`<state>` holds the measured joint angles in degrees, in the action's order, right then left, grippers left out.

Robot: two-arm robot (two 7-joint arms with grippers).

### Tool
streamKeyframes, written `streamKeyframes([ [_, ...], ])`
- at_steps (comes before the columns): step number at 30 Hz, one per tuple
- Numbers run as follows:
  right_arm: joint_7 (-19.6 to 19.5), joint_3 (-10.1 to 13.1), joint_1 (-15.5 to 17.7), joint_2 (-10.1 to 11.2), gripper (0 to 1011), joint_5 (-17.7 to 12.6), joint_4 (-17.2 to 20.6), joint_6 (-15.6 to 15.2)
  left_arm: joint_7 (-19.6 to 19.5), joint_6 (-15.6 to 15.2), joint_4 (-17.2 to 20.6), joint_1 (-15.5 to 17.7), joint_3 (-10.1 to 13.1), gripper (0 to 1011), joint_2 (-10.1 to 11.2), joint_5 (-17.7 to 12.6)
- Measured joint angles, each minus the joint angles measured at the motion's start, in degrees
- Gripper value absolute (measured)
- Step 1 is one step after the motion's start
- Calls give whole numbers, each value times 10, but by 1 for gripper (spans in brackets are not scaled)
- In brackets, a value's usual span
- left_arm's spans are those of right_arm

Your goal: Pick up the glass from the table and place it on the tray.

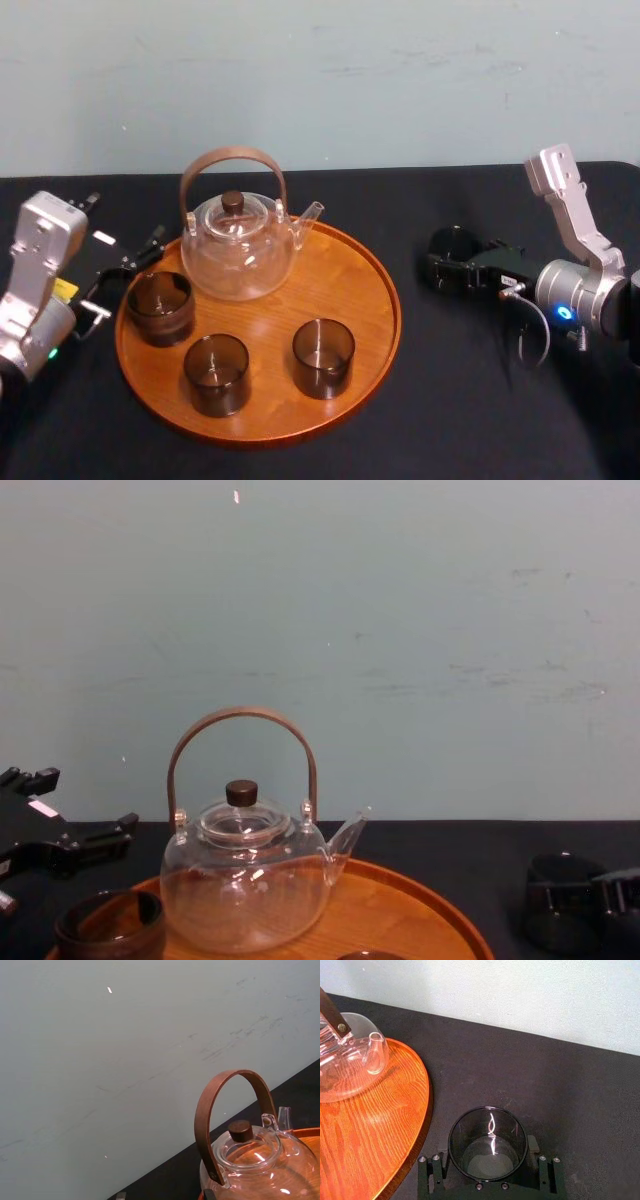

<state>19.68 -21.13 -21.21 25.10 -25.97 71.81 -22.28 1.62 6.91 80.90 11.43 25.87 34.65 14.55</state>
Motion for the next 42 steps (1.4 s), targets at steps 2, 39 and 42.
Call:
streamKeyframes([
  [2, 0, 0, 0, 0, 916, 0, 0, 0, 0, 0, 0, 0, 0, 1001, 0, 0],
  [39, 38, 4, 40, 59, 916, -56, 154, -1, 0, 0, 0, 0, 0, 1001, 0, 0],
  [42, 43, -9, 32, 57, 916, -57, 153, 1, 0, 0, 0, 0, 0, 1001, 0, 0],
])
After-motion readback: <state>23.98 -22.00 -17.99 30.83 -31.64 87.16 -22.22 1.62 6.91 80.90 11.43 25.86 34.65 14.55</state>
